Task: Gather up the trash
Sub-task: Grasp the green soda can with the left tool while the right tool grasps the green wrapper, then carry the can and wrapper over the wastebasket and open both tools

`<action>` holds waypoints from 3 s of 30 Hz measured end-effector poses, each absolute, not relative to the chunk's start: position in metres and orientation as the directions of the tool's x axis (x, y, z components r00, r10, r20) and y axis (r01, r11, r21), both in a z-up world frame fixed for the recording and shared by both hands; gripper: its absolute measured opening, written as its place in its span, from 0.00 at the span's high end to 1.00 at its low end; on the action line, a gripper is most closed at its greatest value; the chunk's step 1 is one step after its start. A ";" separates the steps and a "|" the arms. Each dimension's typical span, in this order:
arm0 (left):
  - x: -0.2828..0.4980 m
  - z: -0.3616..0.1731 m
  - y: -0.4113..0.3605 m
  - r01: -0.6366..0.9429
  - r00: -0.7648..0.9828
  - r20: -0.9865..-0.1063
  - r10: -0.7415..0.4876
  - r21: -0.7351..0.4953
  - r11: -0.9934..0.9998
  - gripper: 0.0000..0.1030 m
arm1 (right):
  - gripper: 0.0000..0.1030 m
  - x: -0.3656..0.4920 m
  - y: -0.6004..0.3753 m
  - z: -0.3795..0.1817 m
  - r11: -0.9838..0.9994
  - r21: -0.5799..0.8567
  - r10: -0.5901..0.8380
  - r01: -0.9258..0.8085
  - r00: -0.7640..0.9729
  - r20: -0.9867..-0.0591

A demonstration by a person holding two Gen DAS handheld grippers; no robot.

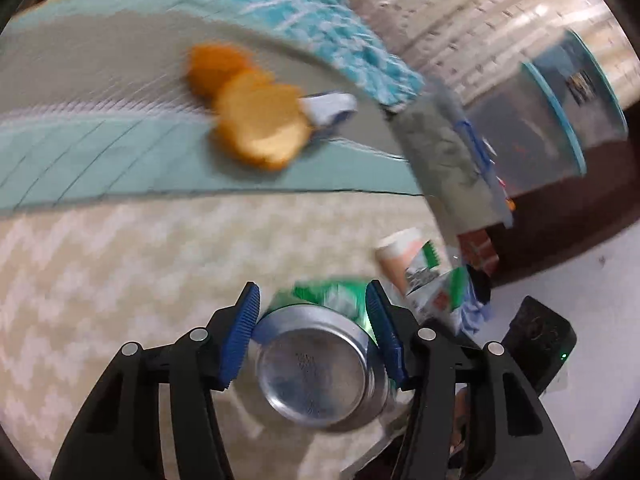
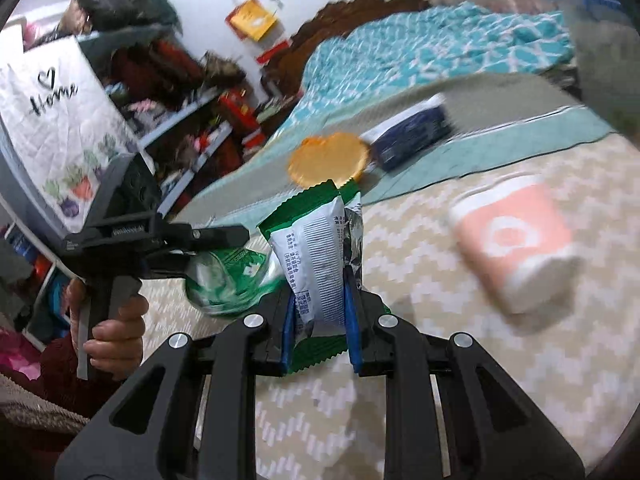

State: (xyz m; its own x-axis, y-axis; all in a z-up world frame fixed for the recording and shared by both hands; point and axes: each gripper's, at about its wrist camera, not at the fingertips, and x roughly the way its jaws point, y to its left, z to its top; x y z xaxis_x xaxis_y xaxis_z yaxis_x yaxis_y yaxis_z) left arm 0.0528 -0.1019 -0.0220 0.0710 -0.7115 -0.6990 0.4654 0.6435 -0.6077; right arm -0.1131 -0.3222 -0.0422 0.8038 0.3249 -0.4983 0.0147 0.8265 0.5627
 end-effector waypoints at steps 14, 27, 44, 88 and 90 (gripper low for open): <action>0.030 -0.024 -0.114 0.500 0.138 -0.797 -0.589 -0.457 0.736 0.37 | 0.77 -0.133 -0.321 -0.068 0.791 0.612 0.384 0.009 0.770 -0.509; -0.009 -0.067 -0.099 0.404 -0.091 -0.737 -0.669 -0.642 0.652 0.34 | 0.77 -0.126 -0.318 -0.077 0.794 0.608 0.388 0.019 0.754 -0.530; -0.004 -0.048 -0.135 0.467 -0.124 -0.689 -0.714 -0.676 0.570 0.86 | 0.77 -0.133 -0.335 -0.074 0.766 0.642 0.374 0.034 0.788 -0.488; 0.013 -0.044 -0.569 0.781 -0.259 -0.796 -0.547 -0.506 0.367 0.56 | 0.24 -0.211 -0.668 -0.105 0.384 0.704 -0.313 0.597 0.802 -0.509; 0.010 -0.040 -0.563 0.784 -0.262 -0.788 -0.556 -0.510 0.354 0.56 | 0.24 -0.212 -0.661 -0.103 0.389 0.692 -0.344 0.608 0.793 -0.503</action>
